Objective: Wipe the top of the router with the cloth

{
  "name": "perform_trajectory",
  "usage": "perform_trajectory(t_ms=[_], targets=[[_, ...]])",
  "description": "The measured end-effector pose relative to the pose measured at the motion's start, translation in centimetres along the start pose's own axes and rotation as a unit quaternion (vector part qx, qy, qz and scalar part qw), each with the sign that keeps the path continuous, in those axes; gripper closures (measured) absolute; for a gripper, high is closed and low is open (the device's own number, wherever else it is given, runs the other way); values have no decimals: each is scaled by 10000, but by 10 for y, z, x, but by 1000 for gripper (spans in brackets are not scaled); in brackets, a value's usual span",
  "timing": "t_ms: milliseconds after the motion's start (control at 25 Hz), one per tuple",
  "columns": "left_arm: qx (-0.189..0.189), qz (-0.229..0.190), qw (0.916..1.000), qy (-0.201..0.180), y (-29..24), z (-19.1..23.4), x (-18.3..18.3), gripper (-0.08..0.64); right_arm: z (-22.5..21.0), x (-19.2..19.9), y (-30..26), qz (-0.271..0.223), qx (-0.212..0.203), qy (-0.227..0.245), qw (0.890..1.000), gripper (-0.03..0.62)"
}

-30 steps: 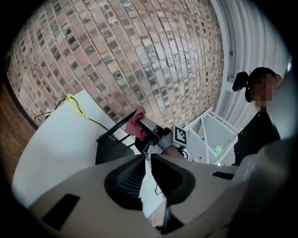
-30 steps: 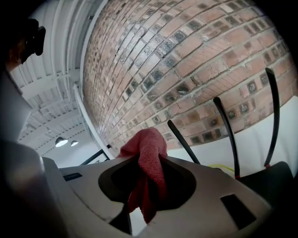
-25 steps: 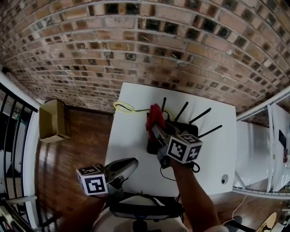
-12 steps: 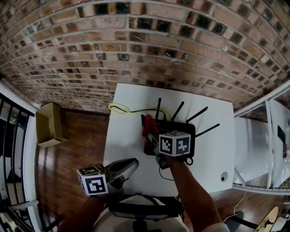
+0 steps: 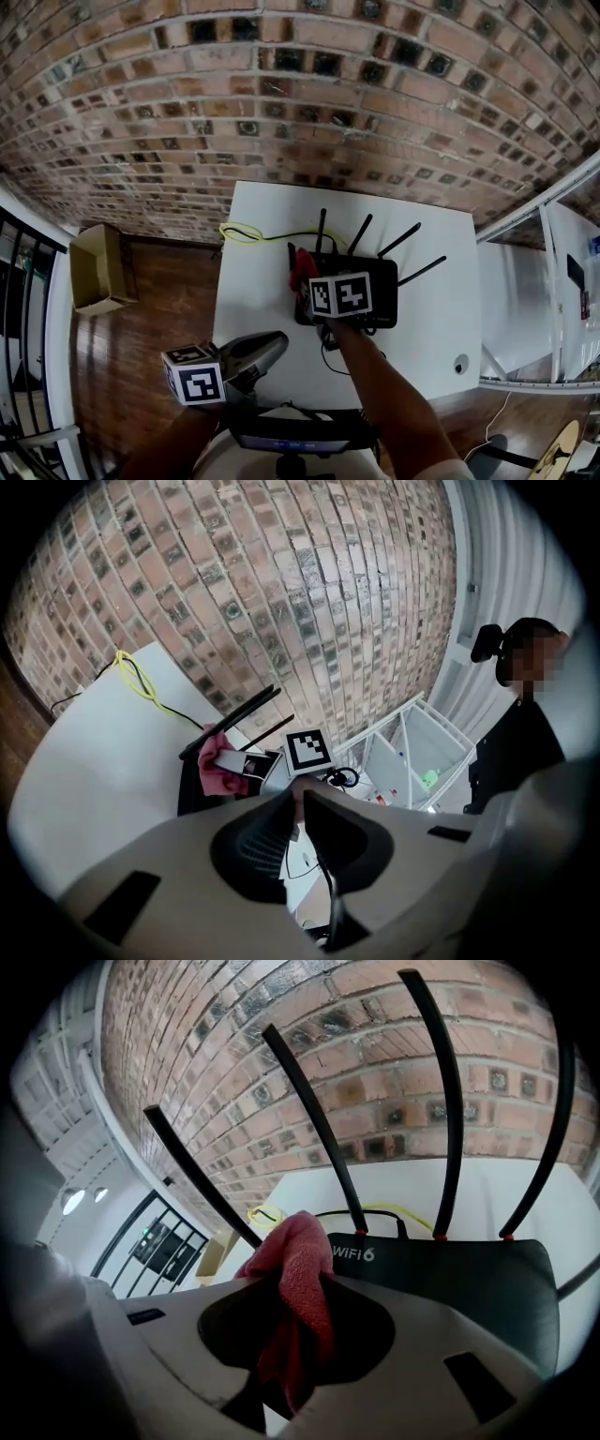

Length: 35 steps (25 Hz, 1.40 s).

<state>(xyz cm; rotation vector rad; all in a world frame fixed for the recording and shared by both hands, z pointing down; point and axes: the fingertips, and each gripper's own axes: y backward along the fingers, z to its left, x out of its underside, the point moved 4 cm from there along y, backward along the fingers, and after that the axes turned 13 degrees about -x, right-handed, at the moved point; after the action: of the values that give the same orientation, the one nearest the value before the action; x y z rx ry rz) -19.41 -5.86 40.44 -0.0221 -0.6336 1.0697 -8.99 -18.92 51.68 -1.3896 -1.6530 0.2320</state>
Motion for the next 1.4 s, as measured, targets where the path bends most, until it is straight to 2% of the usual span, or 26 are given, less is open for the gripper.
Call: perform_trajectory(t_ms=[120,240,480,600,720,920,1400], targets=[[51,29,10000,-11,1,-2,0,517,1,-4,12,-53,209,224,9995,485],[95,25,10000,-3,3,-1,-2,517,13,-20,34,-413,308,568,9971,485],[155,-30,9999,-16,6,2,-6,517,55,-70,70,-1043,200,1565,9819,485],[137,7,9999,-18,7,3,-5,517,68,-93,82,-1301,151,1760,9756,485],[137,-25,9999,-28,9,4,-6,517,70,-110,87,-1512,18,1617,9752,485],[74,29,10000,21,11,7,-5,517,57,-111,79,-1720,-205,962,9802,485],[44,-45,10000,29,11,12,-11,517,10,-64,40,-1135,90,262,9932,485]])
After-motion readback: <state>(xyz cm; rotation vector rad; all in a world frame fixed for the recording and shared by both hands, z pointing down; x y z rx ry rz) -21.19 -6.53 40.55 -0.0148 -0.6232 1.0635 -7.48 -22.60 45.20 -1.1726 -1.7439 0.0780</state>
